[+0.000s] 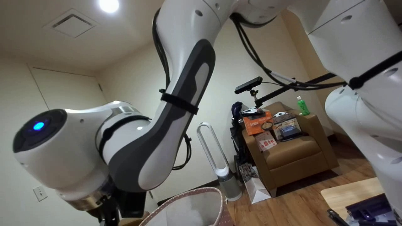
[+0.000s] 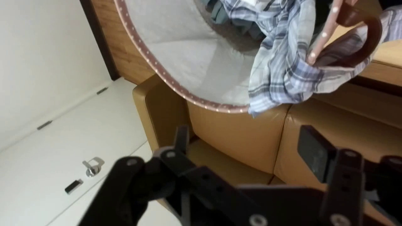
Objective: Put the pajama pants into the laundry bin
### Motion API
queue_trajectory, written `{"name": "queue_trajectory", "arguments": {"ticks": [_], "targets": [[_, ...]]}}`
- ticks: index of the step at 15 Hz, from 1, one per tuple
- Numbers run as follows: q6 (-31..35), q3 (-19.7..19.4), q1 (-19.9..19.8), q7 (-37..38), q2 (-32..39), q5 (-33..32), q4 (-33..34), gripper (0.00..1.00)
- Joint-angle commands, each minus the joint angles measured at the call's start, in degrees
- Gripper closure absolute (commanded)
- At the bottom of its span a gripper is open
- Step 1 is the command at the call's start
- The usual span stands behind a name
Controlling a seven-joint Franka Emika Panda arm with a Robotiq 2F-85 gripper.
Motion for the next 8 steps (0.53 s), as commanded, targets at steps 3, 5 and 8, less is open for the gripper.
{"name": "queue_trajectory", "arguments": {"ticks": [3, 5, 8], "targets": [[-3.24, 4.53, 3.08, -9.18, 8.75, -2.75, 6.79, 0.00], [-1.99, 3.97, 2.88, -6.14, 5.15, -1.31, 3.85, 0.00], [-4.80, 4.28, 3.53, -9.22, 6.53, -2.19, 4.81, 0.00]]}}
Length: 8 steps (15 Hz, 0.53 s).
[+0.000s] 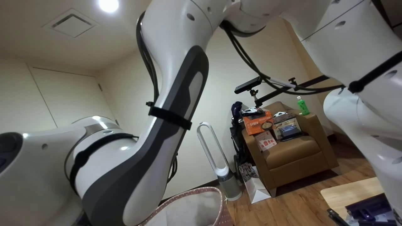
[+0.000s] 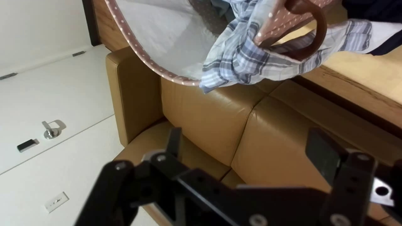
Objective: Put the pajama pants into the laundry bin
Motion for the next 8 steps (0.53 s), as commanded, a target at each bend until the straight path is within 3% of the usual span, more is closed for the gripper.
{"name": "queue_trajectory", "arguments": {"ticks": [1, 8], "targets": [[-5.39, 0.92, 1.17, -6.33, 3.55, -0.32, 2.36, 0.00], [-18.07, 1.47, 7.63, -16.21, 21.98, -0.59, 15.71, 0.00]]}}
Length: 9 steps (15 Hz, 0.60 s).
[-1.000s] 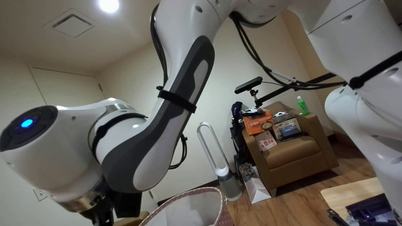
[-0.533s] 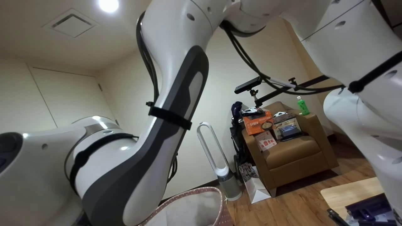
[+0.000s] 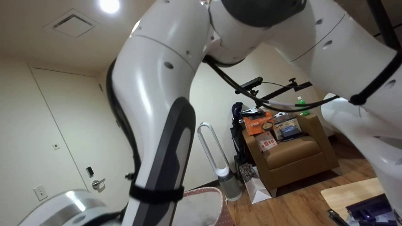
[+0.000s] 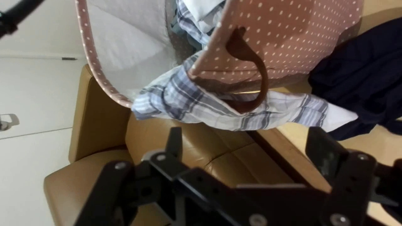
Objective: Put the pajama pants into the laundry bin
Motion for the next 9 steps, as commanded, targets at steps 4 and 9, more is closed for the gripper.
{"name": "queue_trajectory", "arguments": {"ticks": [4, 9], "targets": [[-5.13, -0.19, 2.85, -6.70, 7.57, 0.13, 7.28, 0.00], [-14.33, -1.61, 4.87, -14.95, 11.38, -2.86, 12.75, 0.00]]}}
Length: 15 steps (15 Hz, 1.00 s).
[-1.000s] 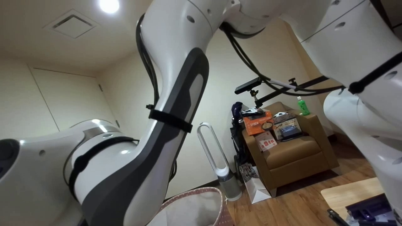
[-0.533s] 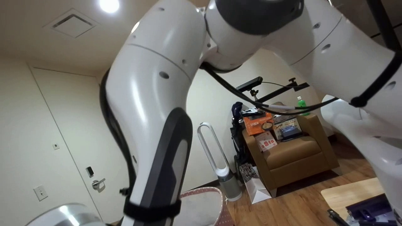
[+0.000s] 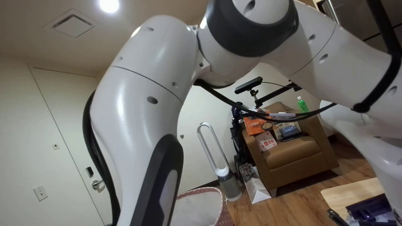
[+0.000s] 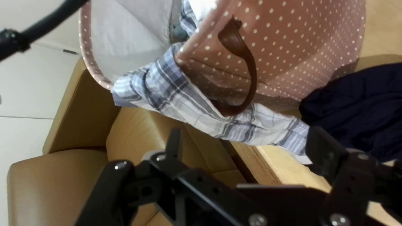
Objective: Put the pajama pants into the laundry bin
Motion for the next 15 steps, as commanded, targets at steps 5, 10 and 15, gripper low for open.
{"name": "queue_trajectory", "arguments": {"ticks": [5, 10, 15], "targets": [[-16.11, -2.14, 3.18, -12.95, 8.13, -10.01, 9.09, 0.00], [-15.69, -0.70, 1.83, -11.09, 8.54, -11.06, 7.85, 0.00], [-21.44, -3.85, 4.50, -12.19, 12.18, -23.78, 8.62, 0.00]]}}
